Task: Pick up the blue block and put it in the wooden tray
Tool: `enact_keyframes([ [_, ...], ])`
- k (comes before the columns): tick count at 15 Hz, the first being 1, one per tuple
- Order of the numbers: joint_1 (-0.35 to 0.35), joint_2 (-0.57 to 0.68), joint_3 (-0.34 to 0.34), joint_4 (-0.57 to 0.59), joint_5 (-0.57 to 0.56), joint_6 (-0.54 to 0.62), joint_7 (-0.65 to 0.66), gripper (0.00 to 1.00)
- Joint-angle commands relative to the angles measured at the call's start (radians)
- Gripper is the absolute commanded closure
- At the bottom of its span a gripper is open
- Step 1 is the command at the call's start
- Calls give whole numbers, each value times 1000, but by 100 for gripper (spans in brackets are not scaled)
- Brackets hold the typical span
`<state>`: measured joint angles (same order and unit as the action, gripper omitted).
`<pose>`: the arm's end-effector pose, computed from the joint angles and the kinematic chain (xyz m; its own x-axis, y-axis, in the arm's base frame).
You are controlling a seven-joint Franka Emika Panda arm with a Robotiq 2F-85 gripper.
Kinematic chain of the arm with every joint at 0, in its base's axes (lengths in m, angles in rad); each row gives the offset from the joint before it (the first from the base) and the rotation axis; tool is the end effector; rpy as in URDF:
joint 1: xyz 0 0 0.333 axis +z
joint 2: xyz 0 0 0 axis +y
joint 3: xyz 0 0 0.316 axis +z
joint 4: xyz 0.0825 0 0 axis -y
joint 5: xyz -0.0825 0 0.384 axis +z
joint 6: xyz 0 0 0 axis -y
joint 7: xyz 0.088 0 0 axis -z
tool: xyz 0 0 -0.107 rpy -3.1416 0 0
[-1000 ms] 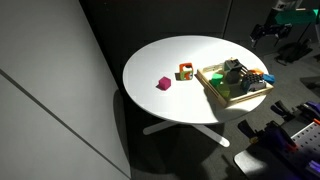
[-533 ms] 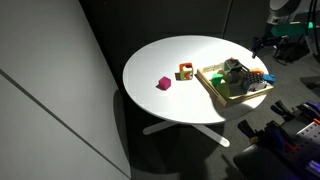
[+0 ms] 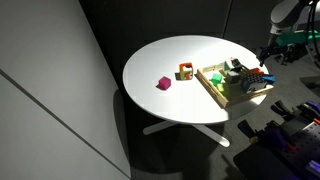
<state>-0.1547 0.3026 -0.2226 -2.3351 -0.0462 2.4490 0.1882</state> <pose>0.4614 -0.1874 0.1958 0.8495 -0.5018 -0.1633 -0.4875 -0.8647 0.1209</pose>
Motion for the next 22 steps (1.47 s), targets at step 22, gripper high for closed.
enact_keyframes([
  [22, 8, 126, -55, -55, 82, 279, 125, 0],
])
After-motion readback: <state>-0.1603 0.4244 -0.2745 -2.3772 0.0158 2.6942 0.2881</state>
